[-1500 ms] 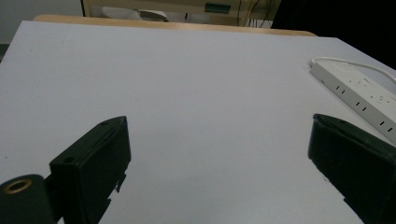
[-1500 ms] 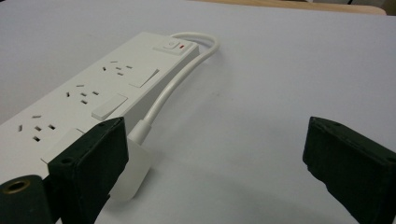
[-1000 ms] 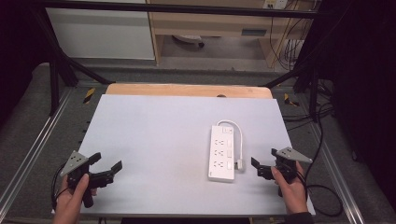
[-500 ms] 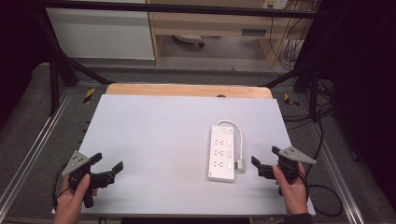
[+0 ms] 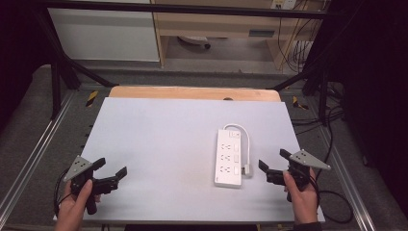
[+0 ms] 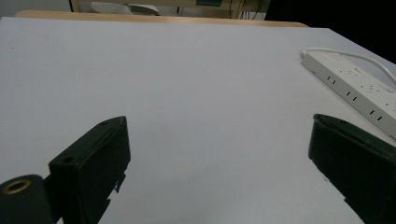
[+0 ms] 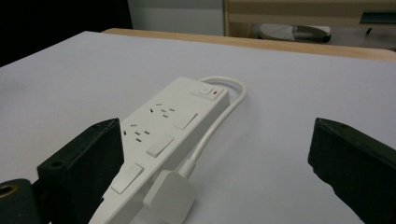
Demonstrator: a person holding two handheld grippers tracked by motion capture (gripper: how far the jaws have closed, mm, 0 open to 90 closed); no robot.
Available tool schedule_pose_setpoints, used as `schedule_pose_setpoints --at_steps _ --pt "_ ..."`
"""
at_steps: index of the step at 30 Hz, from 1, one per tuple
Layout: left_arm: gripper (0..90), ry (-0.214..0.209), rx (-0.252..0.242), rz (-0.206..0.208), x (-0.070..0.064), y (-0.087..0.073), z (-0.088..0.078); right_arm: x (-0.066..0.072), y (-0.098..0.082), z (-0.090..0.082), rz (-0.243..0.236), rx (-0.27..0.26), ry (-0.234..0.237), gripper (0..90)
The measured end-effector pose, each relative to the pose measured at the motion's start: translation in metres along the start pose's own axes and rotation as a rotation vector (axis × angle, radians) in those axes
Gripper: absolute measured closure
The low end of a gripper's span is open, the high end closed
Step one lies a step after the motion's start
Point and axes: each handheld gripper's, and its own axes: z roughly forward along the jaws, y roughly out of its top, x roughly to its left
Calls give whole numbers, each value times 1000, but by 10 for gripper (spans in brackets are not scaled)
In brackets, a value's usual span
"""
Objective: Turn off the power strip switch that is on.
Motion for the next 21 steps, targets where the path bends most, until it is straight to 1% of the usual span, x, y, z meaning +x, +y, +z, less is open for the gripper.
schedule_pose_setpoints --at_steps 2,6,10,14,15,16,19,21 --pt "56 -4 -7 2 0 0 0 4 3 0 -7 -11 2 38" --pt "56 -5 2 7 -1 1 1 9 11 1 -22 -34 8 35" --pt "56 -7 9 12 -2 0 2 9 17 4 -26 -41 15 35" --pt "56 -2 10 9 -2 -1 2 9 26 14 -38 -42 35 32" --pt "56 -2 10 8 -2 -1 2 9 26 14 -38 -42 35 32" --pt "56 -3 11 8 -2 -1 3 9 29 17 -36 -48 46 27" --pt "56 -1 15 11 -2 -1 3 10 31 22 -46 -45 51 26" --pt "56 -1 15 10 -2 -1 4 11 32 26 -61 -38 43 27"
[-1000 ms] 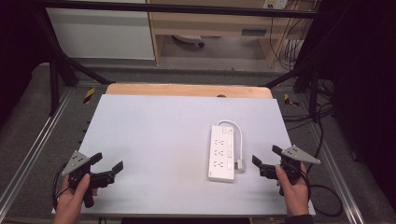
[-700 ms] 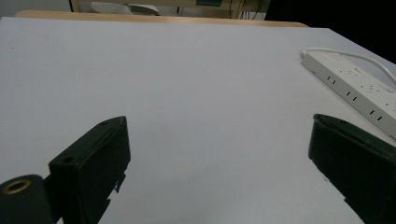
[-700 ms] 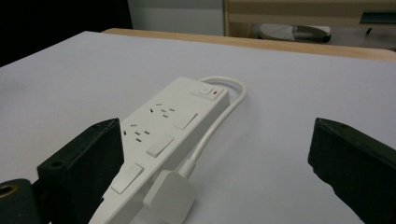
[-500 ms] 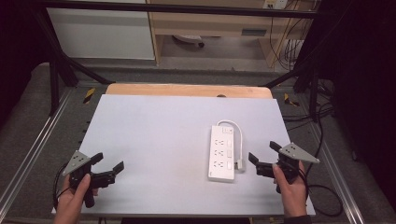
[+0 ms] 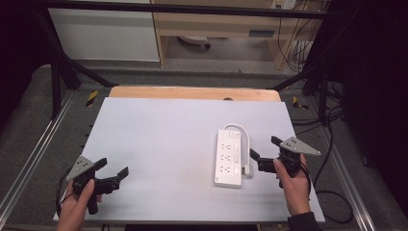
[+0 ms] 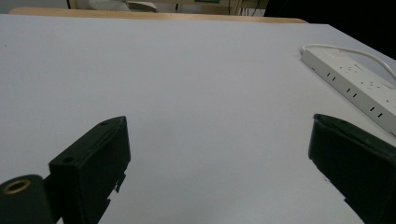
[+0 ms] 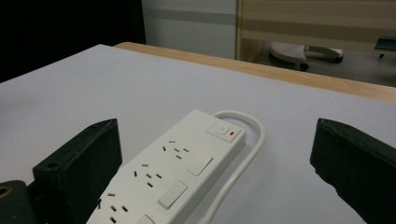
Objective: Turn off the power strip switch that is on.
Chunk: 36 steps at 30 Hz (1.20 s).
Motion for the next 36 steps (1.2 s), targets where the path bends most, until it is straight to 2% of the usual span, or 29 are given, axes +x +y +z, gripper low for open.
schedule_pose_setpoints --at_steps 6,10,13,16,22,26,27,29,30,36 --pt "56 -1 1 2 0 -1 0 4 7 6 -15 -3 -7 26" --pt "56 -1 0 -2 0 0 0 5 8 9 -5 -7 -21 30" --pt "56 -4 4 1 -1 0 1 6 8 13 10 -13 -33 44" --pt "56 -4 5 0 -1 -1 1 8 10 14 5 -23 -36 91" --pt "56 -1 5 2 0 -1 0 14 16 17 -8 -41 -19 245" --pt "56 -4 7 4 -1 -1 1 19 18 22 -23 -46 -5 378" --pt "56 -5 8 9 -1 -1 1 22 18 24 -42 -43 5 450" --pt "56 -8 8 8 -1 -1 1 26 18 26 -58 -36 10 515" --pt "56 -7 8 8 -1 -1 1 26 18 26 -58 -36 10 515" --pt "57 -5 10 5 -1 -1 1 33 17 30 -90 -35 42 669"
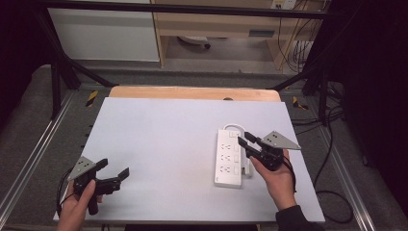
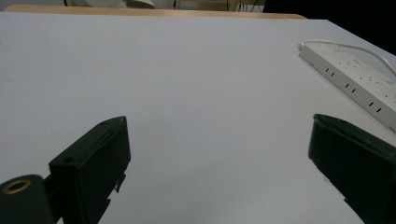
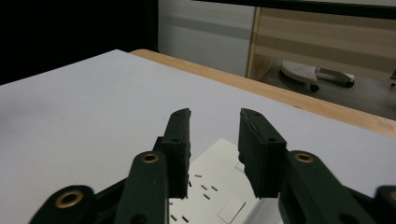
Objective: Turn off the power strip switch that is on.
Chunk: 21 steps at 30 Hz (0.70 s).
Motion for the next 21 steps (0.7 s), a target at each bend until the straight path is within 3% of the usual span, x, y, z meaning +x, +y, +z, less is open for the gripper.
schedule_pose_setpoints --at_steps 4,7,14,21 --pt "57 -1 2 7 0 0 0 0 -3 1 -8 -5 6 786" --pt "57 -4 4 7 -1 0 1 1 -6 2 -10 -7 4 819" --pt "58 -2 5 9 -1 0 1 1 -10 5 -8 22 9 891" --pt "58 -2 7 11 -1 0 1 1 -14 8 -6 40 12 900"
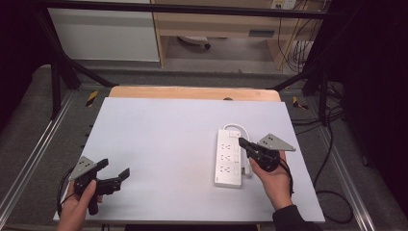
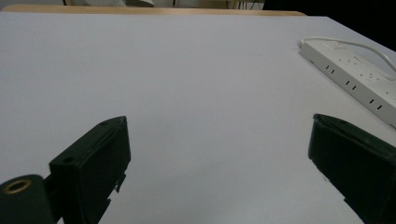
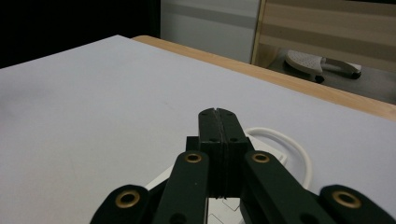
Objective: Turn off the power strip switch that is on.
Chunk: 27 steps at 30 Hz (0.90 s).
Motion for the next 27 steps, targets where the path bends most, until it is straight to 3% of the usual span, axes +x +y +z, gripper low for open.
schedule_pose_setpoints --at_steps 27 --pt "58 0 2 1 0 0 -1 2 -16 14 6 98 21 900"
